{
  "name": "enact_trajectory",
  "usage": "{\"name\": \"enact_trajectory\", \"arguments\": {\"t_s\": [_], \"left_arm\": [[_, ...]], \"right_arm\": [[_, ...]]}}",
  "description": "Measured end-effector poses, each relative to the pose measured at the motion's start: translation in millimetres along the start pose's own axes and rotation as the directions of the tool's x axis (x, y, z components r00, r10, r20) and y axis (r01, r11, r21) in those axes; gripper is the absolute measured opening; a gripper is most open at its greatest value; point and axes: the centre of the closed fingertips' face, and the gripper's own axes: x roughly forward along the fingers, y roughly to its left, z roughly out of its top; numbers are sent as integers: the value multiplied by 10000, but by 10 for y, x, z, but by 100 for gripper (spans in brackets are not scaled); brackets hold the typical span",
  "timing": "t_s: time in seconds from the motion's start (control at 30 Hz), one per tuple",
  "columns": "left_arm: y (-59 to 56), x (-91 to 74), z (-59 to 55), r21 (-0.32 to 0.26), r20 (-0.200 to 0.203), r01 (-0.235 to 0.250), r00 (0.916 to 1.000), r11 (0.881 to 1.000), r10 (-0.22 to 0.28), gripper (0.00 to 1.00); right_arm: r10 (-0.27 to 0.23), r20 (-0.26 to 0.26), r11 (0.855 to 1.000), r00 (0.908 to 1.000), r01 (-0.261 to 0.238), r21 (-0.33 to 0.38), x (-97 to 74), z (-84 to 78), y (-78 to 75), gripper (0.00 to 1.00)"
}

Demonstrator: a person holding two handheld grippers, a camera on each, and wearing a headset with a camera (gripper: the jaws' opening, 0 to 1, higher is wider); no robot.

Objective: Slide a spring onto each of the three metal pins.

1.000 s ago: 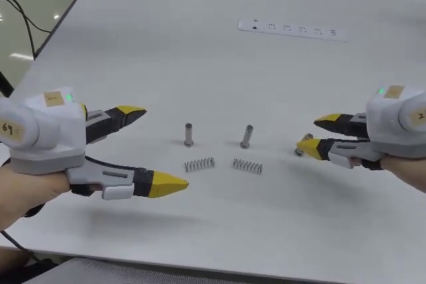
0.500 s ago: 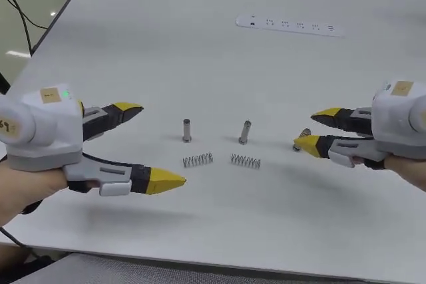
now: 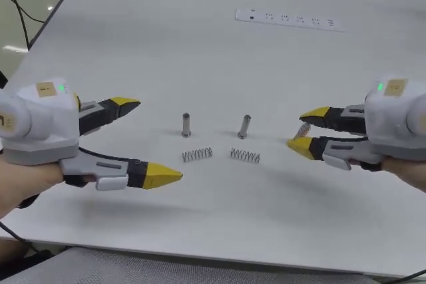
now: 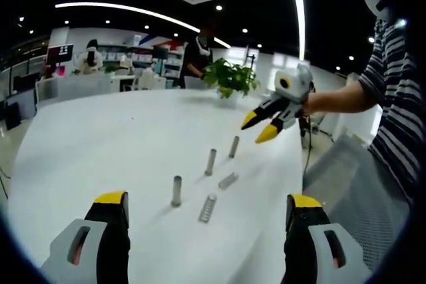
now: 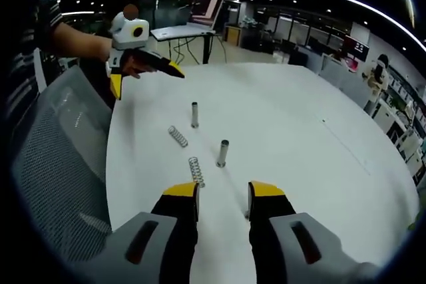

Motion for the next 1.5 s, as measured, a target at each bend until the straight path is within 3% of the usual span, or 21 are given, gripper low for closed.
{"name": "enact_trajectory", "arguments": {"t_s": [0.33, 0.6, 0.8, 1.17, 1.5], "left_arm": [[-14, 5, -27, 12, -67, 37, 10000, 10000, -37, 96], [-24, -3, -56, 60, -150, 46, 9999, 10000, -45, 96], [-23, -16, -58, 40, -114, 26, 9999, 10000, -25, 96], [-20, -24, -63, 82, -128, -5, 9999, 10000, 6, 95], [-3, -46, -62, 36, -95, -70, 9999, 10000, 70, 95]], "right_arm": [[659, -526, 9920, 9964, -711, -1046, 96, 52, 175, 23], [1180, -1166, 9692, 9862, -1399, -2026, 246, 88, 295, 22], [1462, -1403, 9593, 9793, -1749, -2217, 366, 102, 337, 21], [1859, -2537, 9475, 9493, -2415, -2096, 564, -108, 351, 18], [2053, -3132, 9441, 9272, -2719, -1862, 761, -219, 368, 16]]}}
